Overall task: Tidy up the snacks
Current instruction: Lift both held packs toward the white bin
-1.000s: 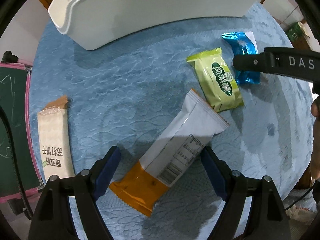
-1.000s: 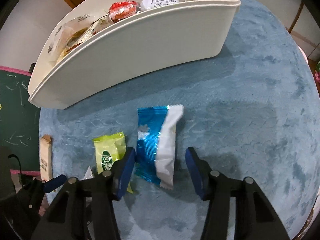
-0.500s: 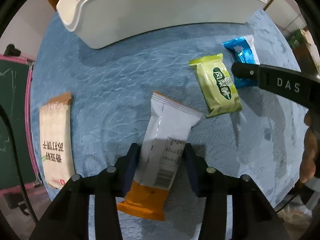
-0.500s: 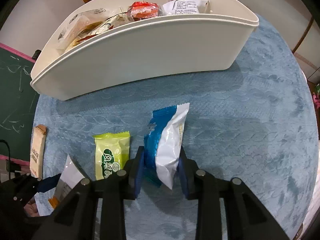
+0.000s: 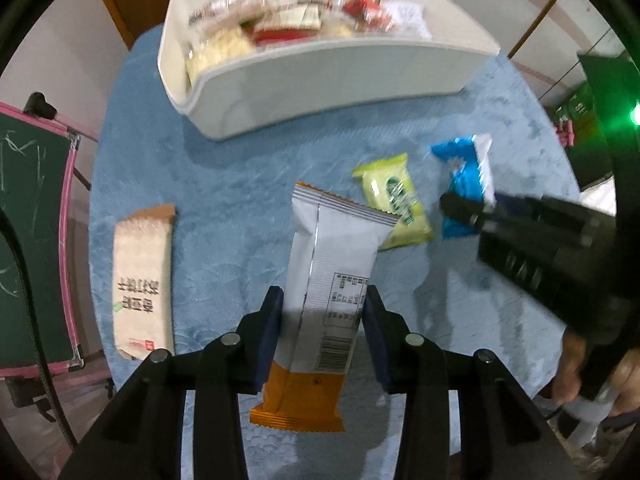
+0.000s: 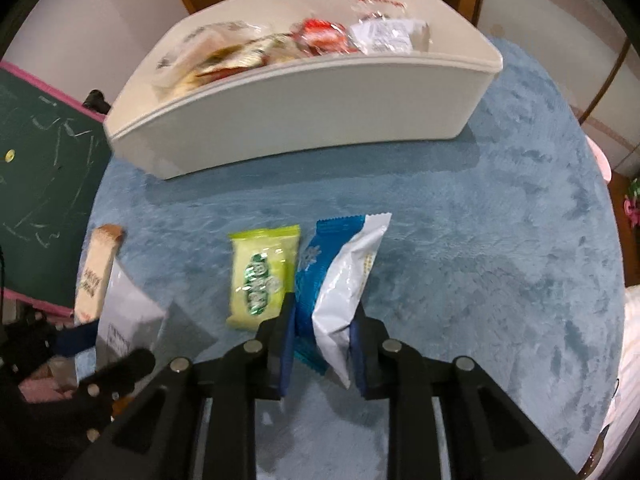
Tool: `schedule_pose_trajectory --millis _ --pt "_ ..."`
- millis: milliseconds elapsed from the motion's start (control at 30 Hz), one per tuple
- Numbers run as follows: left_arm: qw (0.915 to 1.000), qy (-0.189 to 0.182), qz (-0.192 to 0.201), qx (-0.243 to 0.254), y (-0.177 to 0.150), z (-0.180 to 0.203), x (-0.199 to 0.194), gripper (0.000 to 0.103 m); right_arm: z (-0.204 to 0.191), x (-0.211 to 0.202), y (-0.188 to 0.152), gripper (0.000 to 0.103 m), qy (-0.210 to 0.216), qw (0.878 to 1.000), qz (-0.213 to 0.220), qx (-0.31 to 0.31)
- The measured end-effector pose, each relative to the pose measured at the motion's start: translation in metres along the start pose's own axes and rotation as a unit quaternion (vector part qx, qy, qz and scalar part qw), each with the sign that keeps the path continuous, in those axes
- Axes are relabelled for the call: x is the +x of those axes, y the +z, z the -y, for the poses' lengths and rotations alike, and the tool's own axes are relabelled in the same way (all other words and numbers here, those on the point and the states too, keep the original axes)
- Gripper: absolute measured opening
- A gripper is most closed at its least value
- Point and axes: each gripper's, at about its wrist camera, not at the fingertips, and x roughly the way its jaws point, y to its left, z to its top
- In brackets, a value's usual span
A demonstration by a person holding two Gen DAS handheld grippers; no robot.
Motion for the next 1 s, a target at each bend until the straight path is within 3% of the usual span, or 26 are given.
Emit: schedule_pose_trajectory --millis 233,533,800,1000 --pt "0.9987 -0.005 0.050 0.011 0.014 0.003 -0.053 0.038 -0.019 -0.052 0.001 0.024 -0.005 0.998 0.055 -0.033" --pt "0.9910 0.009 0.132 0.019 0.054 0.007 -0.121 0.038 0.000 -0.111 0.022 0.024 -0.001 0.994 0.109 -0.027" --pt "0.9799 0.028 0.194 0.037 0.100 0.010 -0.163 0.038 0.002 -0.151 0.054 0.024 -0.008 0.985 0.169 -0.043" --pt "0.9737 0.036 0.224 0.022 0.137 0.009 -0.183 0.038 0.009 -0.171 0.083 0.024 -0.013 0.977 0.208 -0.046"
